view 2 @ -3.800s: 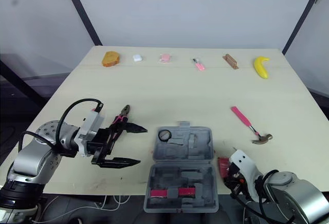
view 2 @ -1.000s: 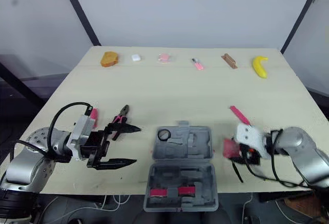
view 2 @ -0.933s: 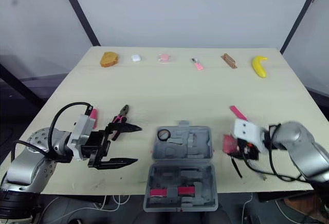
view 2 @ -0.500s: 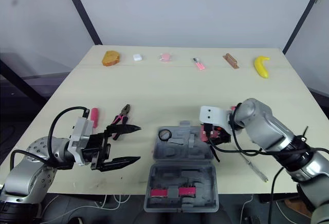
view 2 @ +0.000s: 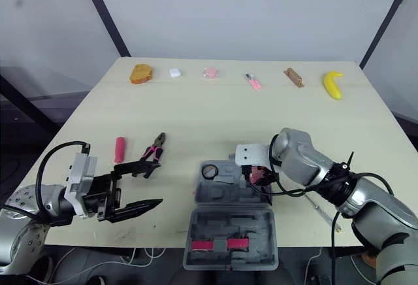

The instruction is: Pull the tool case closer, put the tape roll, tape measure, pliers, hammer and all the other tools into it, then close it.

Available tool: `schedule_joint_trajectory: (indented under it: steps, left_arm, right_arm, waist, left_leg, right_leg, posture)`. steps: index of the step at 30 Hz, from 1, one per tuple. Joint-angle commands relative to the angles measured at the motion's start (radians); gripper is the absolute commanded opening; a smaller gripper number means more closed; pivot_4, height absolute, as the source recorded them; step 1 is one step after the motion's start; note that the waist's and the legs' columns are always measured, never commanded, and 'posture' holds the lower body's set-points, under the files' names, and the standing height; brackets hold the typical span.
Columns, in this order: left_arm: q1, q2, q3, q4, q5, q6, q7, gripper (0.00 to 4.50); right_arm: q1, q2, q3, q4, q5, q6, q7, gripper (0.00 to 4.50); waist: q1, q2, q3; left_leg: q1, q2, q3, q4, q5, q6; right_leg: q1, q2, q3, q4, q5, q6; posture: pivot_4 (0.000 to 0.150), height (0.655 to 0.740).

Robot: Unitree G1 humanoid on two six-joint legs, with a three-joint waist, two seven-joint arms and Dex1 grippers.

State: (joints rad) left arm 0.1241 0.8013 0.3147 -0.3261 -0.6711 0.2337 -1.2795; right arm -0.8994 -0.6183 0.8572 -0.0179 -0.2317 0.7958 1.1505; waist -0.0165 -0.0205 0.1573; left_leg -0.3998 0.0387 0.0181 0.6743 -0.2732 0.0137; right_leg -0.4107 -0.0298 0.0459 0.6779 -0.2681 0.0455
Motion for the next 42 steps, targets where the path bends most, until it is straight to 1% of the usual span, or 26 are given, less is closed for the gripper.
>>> schedule_joint_trajectory:
  steps: [1, 7, 9, 10, 11, 13, 17, 20, 23, 25, 29, 32, 33, 34, 37, 42]
  left_arm:
    - [0.009, 0.003, 0.029, -0.034, -0.016, -0.011, 0.005, 4.50]
    - [0.018, 0.003, 0.033, -0.033, -0.013, -0.021, -0.001, 4.50]
    - [0.019, 0.003, 0.031, -0.031, -0.011, -0.024, -0.003, 4.50]
    - [0.019, 0.003, 0.029, -0.031, -0.010, -0.024, -0.004, 4.50]
    - [0.020, 0.003, 0.027, -0.030, -0.010, -0.024, -0.006, 4.50]
    - [0.022, 0.003, 0.024, -0.030, -0.008, -0.027, -0.010, 4.50]
    - [0.019, 0.005, 0.020, -0.020, -0.003, -0.036, -0.017, 4.50]
    - [0.015, 0.006, 0.017, -0.012, -0.002, -0.043, -0.022, 4.50]
    - [0.013, 0.006, 0.015, -0.007, 0.000, -0.048, -0.027, 4.50]
    - [0.011, 0.006, 0.014, -0.003, 0.001, -0.051, -0.031, 4.50]
    - [0.006, 0.005, 0.011, 0.009, 0.006, -0.061, -0.038, 4.50]
    - [0.006, 0.001, 0.008, 0.017, 0.009, -0.072, -0.043, 4.50]
    - [0.006, 0.000, 0.007, 0.021, 0.010, -0.075, -0.045, 4.50]
    - [0.005, 0.000, 0.006, 0.023, 0.012, -0.077, -0.046, 4.50]
    - [0.004, -0.001, 0.005, 0.031, 0.014, -0.085, -0.050, 4.50]
    - [-0.006, 0.003, 0.002, 0.045, 0.019, -0.091, -0.059, 4.50]
  right_arm:
    - [-0.018, -0.003, -0.015, 0.026, -0.036, -0.075, 0.005, 2.95]
    - [0.002, 0.011, -0.041, 0.082, -0.057, -0.187, -0.005, 2.95]
    - [0.007, 0.013, -0.051, 0.098, -0.067, -0.208, -0.013, 4.01]
    - [0.010, 0.014, -0.058, 0.102, -0.071, -0.215, -0.016, 4.46]
    - [0.014, 0.015, -0.065, 0.103, -0.073, -0.221, -0.019, 4.49]
    - [0.021, 0.018, -0.082, 0.102, -0.078, -0.230, -0.031, 4.49]
    - [0.038, 0.002, -0.124, 0.015, -0.061, -0.189, 0.006, 4.49]
    - [0.047, -0.020, -0.198, -0.081, -0.015, -0.113, 0.041, 4.49]
    - [0.063, -0.043, -0.267, -0.132, 0.036, -0.066, 0.065, 4.49]
    - [0.088, -0.037, -0.327, -0.145, 0.083, -0.036, 0.056, 4.49]
    - [0.182, -0.012, -0.463, -0.110, 0.159, -0.101, -0.021, 4.49]
    - [0.321, 0.006, -0.576, -0.087, 0.244, -0.232, -0.064, 3.67]
    - [0.348, 0.019, -0.600, -0.080, 0.256, -0.261, -0.088, 3.14]
    - [0.369, 0.038, -0.622, -0.072, 0.271, -0.288, -0.110, 2.98]
    - [0.428, 0.097, -0.677, -0.036, 0.308, -0.404, -0.167, 2.98]
    - [0.502, 0.168, -0.726, 0.022, 0.377, -0.521, -0.200, 2.98]
  waist:
    - [0.000, 0.000, 0.000]
    - [-0.001, 0.000, 0.000]
    - [-0.001, 0.000, 0.000]
    - [-0.001, 0.000, 0.000]
    - [-0.001, 0.000, 0.000]
    - [-0.001, 0.000, 0.000]
    - [0.000, 0.000, 0.000]
    - [0.000, 0.001, 0.000]
    - [0.000, 0.000, 0.000]
    - [0.001, 0.000, 0.000]
    - [0.002, 0.000, 0.000]
    - [0.003, 0.000, 0.000]
    - [0.003, 0.000, 0.000]
    - [0.003, 0.000, 0.000]
    - [-0.005, 0.000, 0.000]
    - [-0.009, 0.000, 0.000]
  left_leg:
    - [0.000, 0.000, 0.000, 0.000, 0.000, 0.000]
    - [0.000, 0.000, 0.000, 0.000, 0.000, 0.000]
    - [0.000, 0.000, 0.000, 0.000, 0.000, 0.000]
    - [0.000, 0.000, 0.000, 0.000, 0.000, 0.000]
    - [0.000, 0.000, 0.000, 0.000, 0.000, 0.000]
    - [0.000, 0.000, 0.000, 0.000, 0.000, 0.000]
    - [0.000, 0.000, 0.000, 0.000, 0.000, 0.000]
    - [0.000, 0.000, 0.000, 0.000, 0.000, 0.000]
    - [0.000, 0.000, 0.000, -0.001, 0.000, 0.000]
    - [0.000, 0.000, 0.000, -0.001, 0.000, 0.000]
    - [0.000, 0.000, 0.000, -0.001, 0.000, 0.000]
    - [0.000, 0.000, 0.001, -0.001, 0.000, 0.000]
    - [0.000, 0.000, 0.000, -0.001, 0.000, 0.000]
    - [0.000, 0.000, 0.000, -0.002, 0.000, 0.000]
    - [0.000, 0.000, 0.001, -0.002, 0.000, 0.000]
    - [0.001, 0.000, 0.001, -0.002, 0.000, 0.000]
  right_leg:
    - [0.000, 0.000, 0.000, 0.000, 0.000, 0.000]
    - [0.000, 0.000, 0.000, 0.000, 0.000, 0.000]
    - [0.000, 0.000, 0.000, 0.000, 0.000, 0.000]
    - [0.000, 0.000, 0.000, 0.000, 0.000, 0.000]
    - [0.000, 0.000, 0.000, 0.000, 0.000, 0.000]
    - [0.000, 0.000, 0.000, 0.000, 0.000, 0.000]
    - [0.000, 0.000, 0.000, 0.000, 0.000, 0.000]
    - [0.000, 0.000, 0.000, 0.000, 0.000, 0.000]
    - [0.000, 0.000, 0.000, 0.000, 0.000, 0.000]
    - [0.000, 0.000, 0.000, 0.000, 0.000, 0.000]
    - [0.000, 0.000, 0.000, -0.001, 0.000, 0.000]
    - [0.000, 0.000, 0.000, 0.000, 0.000, 0.000]
    - [0.000, 0.000, 0.000, -0.001, 0.000, 0.000]
    - [0.000, 0.000, 0.000, -0.001, 0.000, 0.000]
    - [0.000, 0.000, 0.001, 0.000, 0.000, 0.000]
    - [0.000, 0.001, 0.001, 0.000, 0.000, 0.000]
  posture:
    - [0.150, 0.7400]
    - [0.150, 0.7400]
    - [0.150, 0.7400]
    - [0.150, 0.7400]
    - [0.150, 0.7400]
    - [0.150, 0.7400]
    - [0.150, 0.7400]
    - [0.150, 0.7400]
    - [0.150, 0.7400]
    - [0.150, 0.7400]
    - [0.150, 0.7400]
    - [0.150, 0.7400]
    - [0.150, 0.7400]
    - [0.150, 0.7400]
    - [0.150, 0.7400]
    - [0.150, 0.7400]
